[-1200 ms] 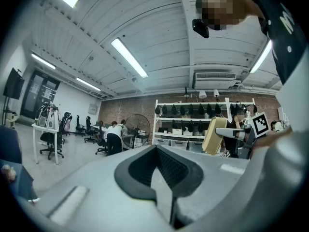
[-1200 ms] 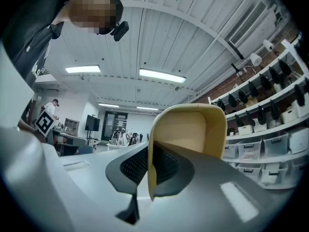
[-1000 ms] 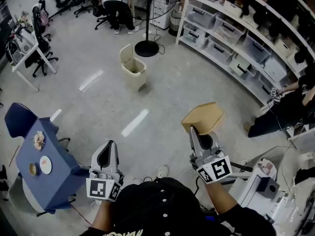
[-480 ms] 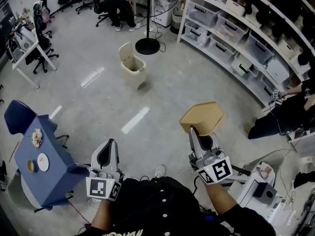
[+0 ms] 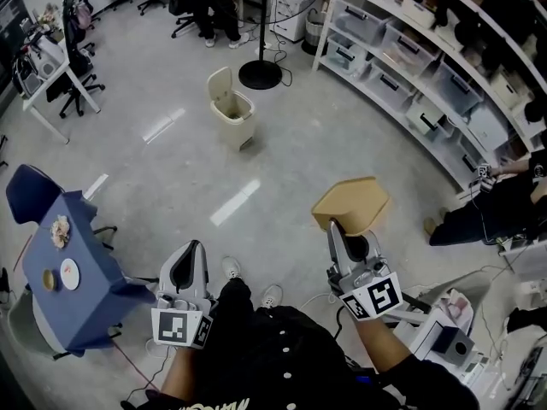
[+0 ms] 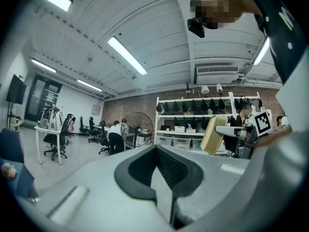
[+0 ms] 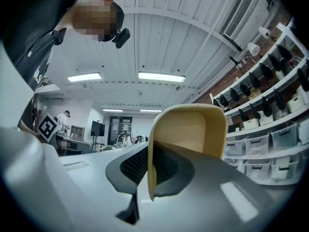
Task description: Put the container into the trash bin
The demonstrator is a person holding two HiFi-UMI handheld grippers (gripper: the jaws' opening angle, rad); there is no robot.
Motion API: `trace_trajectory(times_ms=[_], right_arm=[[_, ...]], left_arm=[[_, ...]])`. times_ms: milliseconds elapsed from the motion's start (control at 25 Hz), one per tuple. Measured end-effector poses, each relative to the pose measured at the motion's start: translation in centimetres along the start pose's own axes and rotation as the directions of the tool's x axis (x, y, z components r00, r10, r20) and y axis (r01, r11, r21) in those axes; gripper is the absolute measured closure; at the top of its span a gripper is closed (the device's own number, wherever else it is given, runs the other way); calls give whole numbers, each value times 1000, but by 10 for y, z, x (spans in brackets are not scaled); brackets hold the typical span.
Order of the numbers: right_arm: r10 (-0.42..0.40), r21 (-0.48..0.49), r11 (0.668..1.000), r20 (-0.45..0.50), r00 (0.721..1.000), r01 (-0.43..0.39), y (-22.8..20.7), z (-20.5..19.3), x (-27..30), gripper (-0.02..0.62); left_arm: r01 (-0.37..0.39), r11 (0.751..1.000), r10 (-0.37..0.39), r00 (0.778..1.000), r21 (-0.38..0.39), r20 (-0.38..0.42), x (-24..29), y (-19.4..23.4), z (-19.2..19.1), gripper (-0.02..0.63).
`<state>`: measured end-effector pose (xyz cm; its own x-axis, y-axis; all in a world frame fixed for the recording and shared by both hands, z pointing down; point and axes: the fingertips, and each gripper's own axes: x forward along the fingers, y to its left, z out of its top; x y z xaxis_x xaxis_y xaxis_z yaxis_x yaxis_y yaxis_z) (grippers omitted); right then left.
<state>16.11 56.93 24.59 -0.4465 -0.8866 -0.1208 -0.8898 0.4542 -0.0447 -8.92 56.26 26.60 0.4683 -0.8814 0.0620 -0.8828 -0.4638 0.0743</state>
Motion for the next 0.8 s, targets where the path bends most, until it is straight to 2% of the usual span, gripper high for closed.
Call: trace_trajectory(times_ms=[400, 800], right_arm=[[-12, 7, 1000, 9, 1000, 12, -23, -4, 29, 571], [-20, -17, 1000, 1, 1000, 20, -43, -5, 86, 571]], left_arm=[[5, 1000, -5, 1000, -6, 6, 35, 15, 1, 606], [1, 1000, 0, 999, -16, 33, 86, 51, 16, 606]])
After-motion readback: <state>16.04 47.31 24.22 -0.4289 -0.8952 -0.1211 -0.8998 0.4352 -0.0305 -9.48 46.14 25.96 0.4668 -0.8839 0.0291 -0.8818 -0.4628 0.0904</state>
